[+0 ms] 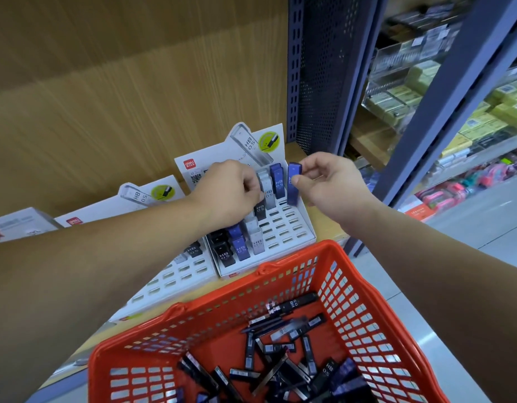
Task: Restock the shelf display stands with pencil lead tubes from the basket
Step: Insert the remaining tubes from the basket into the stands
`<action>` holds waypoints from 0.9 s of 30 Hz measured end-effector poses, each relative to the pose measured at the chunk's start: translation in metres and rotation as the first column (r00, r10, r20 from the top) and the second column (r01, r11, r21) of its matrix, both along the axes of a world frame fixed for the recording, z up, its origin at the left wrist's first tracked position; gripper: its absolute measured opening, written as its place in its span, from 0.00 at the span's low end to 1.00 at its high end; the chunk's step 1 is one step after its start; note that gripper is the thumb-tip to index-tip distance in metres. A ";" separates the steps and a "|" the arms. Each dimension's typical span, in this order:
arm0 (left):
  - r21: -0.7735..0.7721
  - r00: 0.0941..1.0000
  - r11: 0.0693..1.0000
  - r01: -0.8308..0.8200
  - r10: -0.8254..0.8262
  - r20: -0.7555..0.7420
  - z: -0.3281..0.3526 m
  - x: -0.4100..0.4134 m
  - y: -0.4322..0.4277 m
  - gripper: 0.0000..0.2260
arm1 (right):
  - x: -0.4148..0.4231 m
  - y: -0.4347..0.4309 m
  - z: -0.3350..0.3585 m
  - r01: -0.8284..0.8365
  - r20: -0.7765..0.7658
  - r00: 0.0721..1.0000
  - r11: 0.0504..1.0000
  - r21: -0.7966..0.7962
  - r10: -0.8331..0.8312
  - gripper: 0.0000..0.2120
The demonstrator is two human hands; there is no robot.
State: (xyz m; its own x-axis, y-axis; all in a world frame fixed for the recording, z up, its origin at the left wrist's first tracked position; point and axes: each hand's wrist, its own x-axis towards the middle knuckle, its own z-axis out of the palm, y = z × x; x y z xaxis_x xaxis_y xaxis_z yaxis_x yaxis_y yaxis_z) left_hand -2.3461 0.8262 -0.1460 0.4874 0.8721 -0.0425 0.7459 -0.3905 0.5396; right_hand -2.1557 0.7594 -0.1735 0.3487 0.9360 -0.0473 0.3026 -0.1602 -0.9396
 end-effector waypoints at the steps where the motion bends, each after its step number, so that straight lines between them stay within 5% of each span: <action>1: -0.005 1.000 1.000 0.009 -0.009 0.008 0.000 -0.004 -0.002 0.06 | -0.001 0.003 -0.001 -0.016 0.057 0.998 1.000 0.002 0.016 0.08; 9: -0.024 0.993 0.999 -0.049 0.051 0.105 -0.002 -0.031 -0.008 0.06 | -0.007 0.018 -0.011 -0.098 0.395 0.912 0.994 -0.046 0.109 0.07; 27: -0.050 0.970 0.989 -0.138 0.145 0.196 0.002 -0.064 -0.026 0.05 | -0.028 0.022 -0.009 -0.158 0.681 0.725 0.987 0.021 0.101 0.10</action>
State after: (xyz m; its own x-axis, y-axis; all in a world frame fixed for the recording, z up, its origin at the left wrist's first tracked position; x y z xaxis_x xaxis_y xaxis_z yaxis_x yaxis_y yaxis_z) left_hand -2.4100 0.8002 -0.1437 0.3611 0.9325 0.0101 0.6689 -0.2665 0.6939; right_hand -2.1835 0.7810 -0.1830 0.1368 0.9653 0.2225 0.8746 -0.0122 -0.4847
